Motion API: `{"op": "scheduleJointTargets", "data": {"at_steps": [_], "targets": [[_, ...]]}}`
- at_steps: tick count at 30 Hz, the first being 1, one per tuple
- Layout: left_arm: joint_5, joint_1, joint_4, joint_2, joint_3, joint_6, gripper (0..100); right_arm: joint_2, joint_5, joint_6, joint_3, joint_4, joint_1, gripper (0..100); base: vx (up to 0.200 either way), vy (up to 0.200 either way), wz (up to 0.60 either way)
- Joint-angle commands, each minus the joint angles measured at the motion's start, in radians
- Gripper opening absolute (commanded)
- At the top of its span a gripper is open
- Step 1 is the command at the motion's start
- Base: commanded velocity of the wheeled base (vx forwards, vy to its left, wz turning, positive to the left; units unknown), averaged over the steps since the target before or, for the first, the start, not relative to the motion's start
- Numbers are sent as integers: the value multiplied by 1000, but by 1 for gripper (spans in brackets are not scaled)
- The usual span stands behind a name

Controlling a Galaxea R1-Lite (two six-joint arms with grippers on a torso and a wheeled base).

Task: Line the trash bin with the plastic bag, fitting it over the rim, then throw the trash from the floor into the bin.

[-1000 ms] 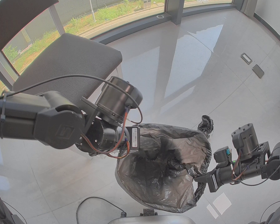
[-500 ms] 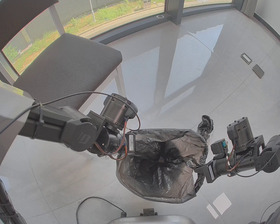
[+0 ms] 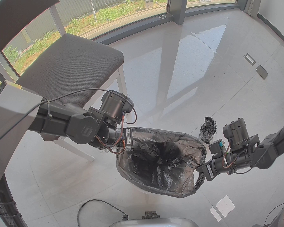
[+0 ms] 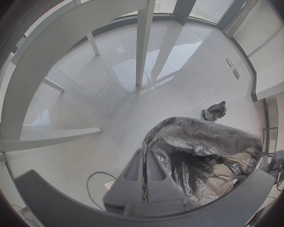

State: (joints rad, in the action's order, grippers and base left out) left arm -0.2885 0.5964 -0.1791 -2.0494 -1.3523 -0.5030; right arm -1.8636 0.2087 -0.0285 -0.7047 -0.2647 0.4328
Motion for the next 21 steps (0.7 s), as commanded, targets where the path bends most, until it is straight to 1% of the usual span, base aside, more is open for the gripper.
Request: {"op": "scheduleJointTargets", "data": {"at_steps": [1, 6, 10, 14, 19, 21], "targets": [[-1, 14, 0, 51, -8, -3, 0, -100, 1, -24, -79, 7, -54, 0, 0, 0, 0], [-9, 49, -5, 64, -11, -28, 0, -129, 1, -36, -116, 9, -100, 0, 0, 0, 0], [-11, 66, -8, 55, 1, -26, 0, -143, 1, -34, -124, 9, -103, 0, 0, 0, 0], [-11, 69, -6, 26, 12, -28, 0, -143, 1, -28, -116, 9, -74, 0, 0, 0, 0], [-15, 59, -5, 18, 53, -28, 0, -140, 0, -2, -121, 7, 18, 0, 0, 0, 0], [-23, 45, -3, 21, 73, -29, 0, -144, 0, 1, -127, 7, 37, 0, 0, 0, 0]]}}
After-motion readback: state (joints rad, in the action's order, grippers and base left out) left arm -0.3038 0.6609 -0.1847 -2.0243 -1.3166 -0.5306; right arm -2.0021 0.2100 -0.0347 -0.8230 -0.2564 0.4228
